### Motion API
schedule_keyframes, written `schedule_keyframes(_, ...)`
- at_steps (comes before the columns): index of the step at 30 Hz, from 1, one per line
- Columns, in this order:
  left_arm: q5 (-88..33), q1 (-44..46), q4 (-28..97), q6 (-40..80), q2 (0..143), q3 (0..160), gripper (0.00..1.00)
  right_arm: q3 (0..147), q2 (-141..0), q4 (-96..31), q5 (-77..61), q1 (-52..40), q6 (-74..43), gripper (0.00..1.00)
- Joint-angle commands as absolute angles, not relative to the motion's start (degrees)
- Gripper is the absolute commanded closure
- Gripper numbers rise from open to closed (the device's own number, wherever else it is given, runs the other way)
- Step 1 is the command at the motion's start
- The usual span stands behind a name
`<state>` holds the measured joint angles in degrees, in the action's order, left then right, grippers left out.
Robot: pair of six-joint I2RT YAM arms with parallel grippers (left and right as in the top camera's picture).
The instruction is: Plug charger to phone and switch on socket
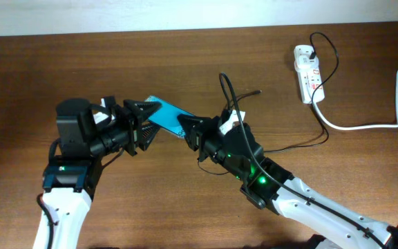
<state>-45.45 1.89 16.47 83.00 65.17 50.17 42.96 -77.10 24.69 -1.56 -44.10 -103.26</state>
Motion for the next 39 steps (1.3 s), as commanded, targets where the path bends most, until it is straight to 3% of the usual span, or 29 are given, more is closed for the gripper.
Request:
schedule_keyframes(1, -44.12, 4.4, 16.32, 83.09, 65.3, 50.13, 0.4, 44.16, -76.55, 26.24, -3.57, -44.69, -104.22, 0.96)
schedule_keyframes(5, -44.12, 4.45, 16.32, 83.11, 65.3, 50.13, 0.56, 44.16, -76.55, 26.09, -3.88, -44.66, -104.16, 0.96)
schedule_keyframes(12, -44.14, 4.45, 16.32, 83.09, 65.3, 50.13, 0.7, 44.16, -76.55, 24.25, -3.81, -44.62, -104.16, 0.96)
schedule_keyframes(16, -44.12, 4.45, 16.32, 83.09, 65.3, 50.13, 0.83, 44.16, -76.55, 24.25, -3.84, -44.62, -104.16, 0.96)
schedule_keyframes(22, -44.03, 4.47, 16.32, 83.09, 65.3, 50.13, 0.84, 44.16, -76.55, 24.27, -3.86, -44.62, -104.18, 0.96)
schedule_keyframes(24, -43.66, 4.47, 16.32, 83.09, 65.3, 50.13, 0.89, 44.16, -76.55, 24.27, -3.86, -44.62, -104.18, 0.96)
schedule_keyframes(25, -43.64, 4.47, 16.32, 83.09, 65.3, 50.13, 0.86, 44.16, -76.55, 24.32, -3.86, -44.62, -104.18, 0.96)
schedule_keyframes(26, -43.44, 4.47, 16.32, 83.09, 65.3, 50.13, 0.67, 44.16, -76.55, 24.38, -3.9, -44.62, -104.18, 0.96)
schedule_keyframes(31, -42.98, 4.47, 16.32, 83.09, 65.3, 50.13, 0.64, 44.16, -76.55, 25.98, -4.51, -44.64, -104.18, 0.96)
schedule_keyframes(35, -43.05, 4.47, 16.32, 83.09, 65.3, 50.13, 0.82, 44.16, -76.55, 26.37, -4.49, -44.64, -104.16, 0.96)
schedule_keyframes(39, -43.07, 4.47, 16.32, 83.09, 65.3, 50.13, 0.88, 44.16, -76.55, 25.43, -4.49, -44.64, -104.14, 0.96)
